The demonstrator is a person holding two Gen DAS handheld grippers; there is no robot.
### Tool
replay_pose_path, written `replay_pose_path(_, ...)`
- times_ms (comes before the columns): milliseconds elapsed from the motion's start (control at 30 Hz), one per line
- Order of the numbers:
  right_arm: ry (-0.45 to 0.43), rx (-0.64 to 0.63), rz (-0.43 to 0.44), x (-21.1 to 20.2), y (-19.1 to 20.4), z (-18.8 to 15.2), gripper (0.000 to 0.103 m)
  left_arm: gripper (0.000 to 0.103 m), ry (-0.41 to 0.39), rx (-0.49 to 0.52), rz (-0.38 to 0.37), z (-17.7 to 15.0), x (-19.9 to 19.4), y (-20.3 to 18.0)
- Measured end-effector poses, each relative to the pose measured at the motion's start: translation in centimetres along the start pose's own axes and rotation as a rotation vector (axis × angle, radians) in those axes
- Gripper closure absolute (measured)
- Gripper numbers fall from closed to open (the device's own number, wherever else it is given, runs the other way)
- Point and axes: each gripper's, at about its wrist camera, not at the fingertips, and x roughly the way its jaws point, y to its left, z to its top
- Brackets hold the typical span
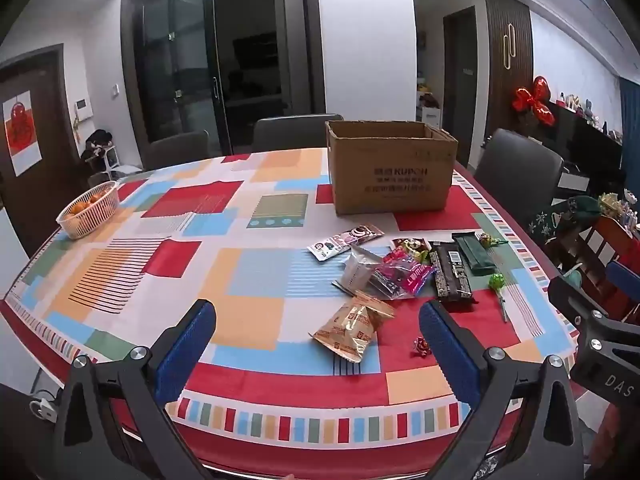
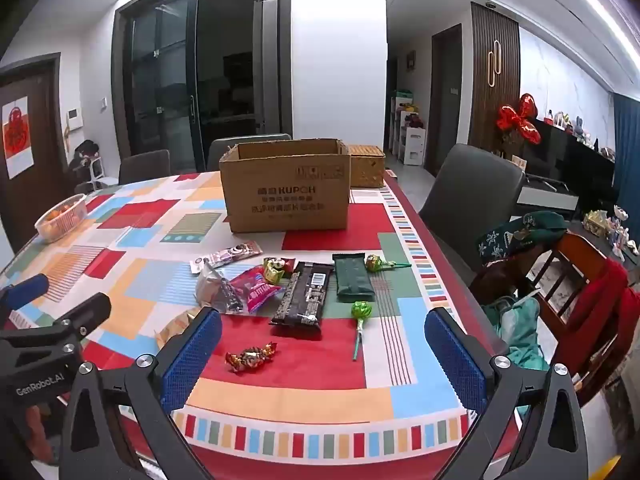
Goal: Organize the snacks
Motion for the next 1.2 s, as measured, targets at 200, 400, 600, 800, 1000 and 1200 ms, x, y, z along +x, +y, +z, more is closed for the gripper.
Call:
replay_pose_path(200,0.005,0.009,0.007,0.2,-0.1,0.1,0.0,0.0,-0.001,-0.018,0.015,0.3,-0.3,0.8)
replay_pose_path(400,0.002,0.003,0.002,0.2,0.0,0.0,0.0,0.0,-0.014,-0.002,0.036,0.0,-0.6,0.5)
replay_pose_path(600,0.006,0.002,-0.001,0.2,0.0,0.0,0.0,0.0,-0.014,0.004,0.036,0.0,-0.7,0.3)
replay_pose_path(800,0.002,-0.003,-0.002,0.0,0.0,-0.1,0.0,0.0,-0.022,0.001,0.042,0.0,-0.8,0.3)
replay_pose_path(1000,0.004,0.002,0.001,0.0,0.0,0.2,0.0,0.0,-0.027,0.001,0.045,0.1,-0.8,0.4)
replay_pose_path(1200,0.005,0.001,-0.001,0.2,0.0,0.3,0.0,0.0,-0.027,0.001,0.046,0.1,-0.8,0.5)
